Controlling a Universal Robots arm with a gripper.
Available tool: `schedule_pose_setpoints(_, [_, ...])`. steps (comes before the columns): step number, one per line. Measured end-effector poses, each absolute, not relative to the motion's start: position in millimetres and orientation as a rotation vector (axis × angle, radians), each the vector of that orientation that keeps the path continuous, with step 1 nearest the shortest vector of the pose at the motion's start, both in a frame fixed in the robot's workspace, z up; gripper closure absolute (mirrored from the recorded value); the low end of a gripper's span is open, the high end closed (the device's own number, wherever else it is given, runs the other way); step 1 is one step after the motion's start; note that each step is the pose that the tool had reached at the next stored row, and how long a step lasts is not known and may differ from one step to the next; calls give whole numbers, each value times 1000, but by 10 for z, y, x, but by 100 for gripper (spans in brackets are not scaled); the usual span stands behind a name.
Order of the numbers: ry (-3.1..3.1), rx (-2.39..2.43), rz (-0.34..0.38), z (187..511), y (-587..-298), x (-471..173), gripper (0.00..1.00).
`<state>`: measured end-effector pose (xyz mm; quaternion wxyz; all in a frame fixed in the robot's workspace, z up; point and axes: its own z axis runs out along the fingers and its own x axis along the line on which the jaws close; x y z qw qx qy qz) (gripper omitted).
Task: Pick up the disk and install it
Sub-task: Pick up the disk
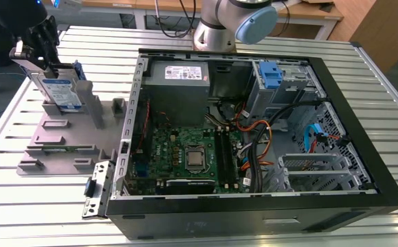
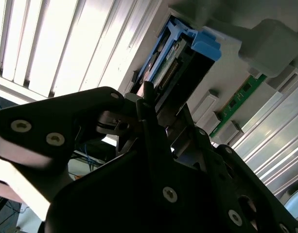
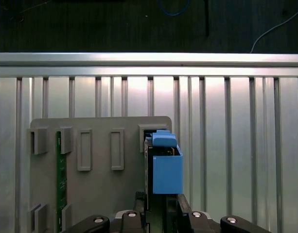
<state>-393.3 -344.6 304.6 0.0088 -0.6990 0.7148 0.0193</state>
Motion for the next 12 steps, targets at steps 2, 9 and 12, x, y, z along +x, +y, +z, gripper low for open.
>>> schedule_pose_setpoints(2, [2233,-2184,60,3046,-3446,-3933,65])
schedule_pose_setpoints(9, [2214,-2204,61,3046,-3446,-3933,65])
schedule_pose_setpoints(12, [2213,-2205,61,3046,-3446,-3933,65])
